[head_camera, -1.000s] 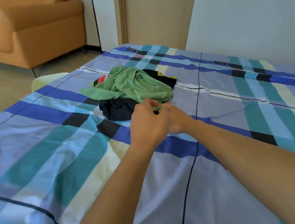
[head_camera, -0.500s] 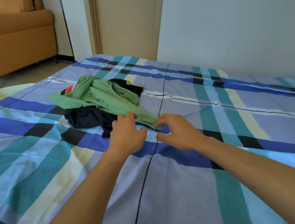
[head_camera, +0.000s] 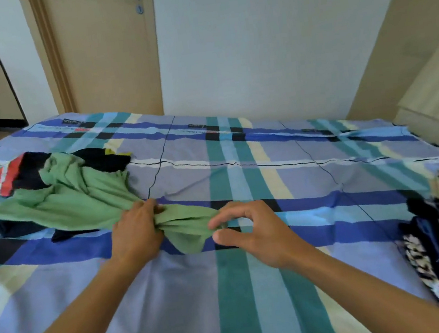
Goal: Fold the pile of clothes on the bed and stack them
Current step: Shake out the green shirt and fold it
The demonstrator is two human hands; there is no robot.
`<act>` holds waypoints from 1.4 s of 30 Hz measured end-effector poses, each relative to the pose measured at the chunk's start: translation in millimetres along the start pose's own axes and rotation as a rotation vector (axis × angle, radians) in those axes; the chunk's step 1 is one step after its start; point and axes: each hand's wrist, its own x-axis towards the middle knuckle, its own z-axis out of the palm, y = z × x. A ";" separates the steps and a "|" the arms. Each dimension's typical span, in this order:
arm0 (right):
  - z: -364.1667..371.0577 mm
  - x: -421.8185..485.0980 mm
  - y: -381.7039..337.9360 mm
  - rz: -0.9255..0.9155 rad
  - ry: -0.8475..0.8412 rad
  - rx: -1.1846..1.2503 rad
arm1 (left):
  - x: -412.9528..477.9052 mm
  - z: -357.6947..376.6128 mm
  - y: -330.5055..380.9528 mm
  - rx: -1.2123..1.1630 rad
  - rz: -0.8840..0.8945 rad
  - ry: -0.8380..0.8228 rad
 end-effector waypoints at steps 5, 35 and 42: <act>-20.5 -34.6 21.0 0.082 0.045 0.022 | -32.8 4.9 41.6 -0.374 0.178 -0.176; -60.0 -78.0 81.3 0.419 0.234 0.421 | -36.9 4.5 9.6 0.181 0.134 -0.572; -84.7 -84.1 94.9 0.456 0.512 0.495 | -45.4 22.0 27.4 0.234 0.213 -0.420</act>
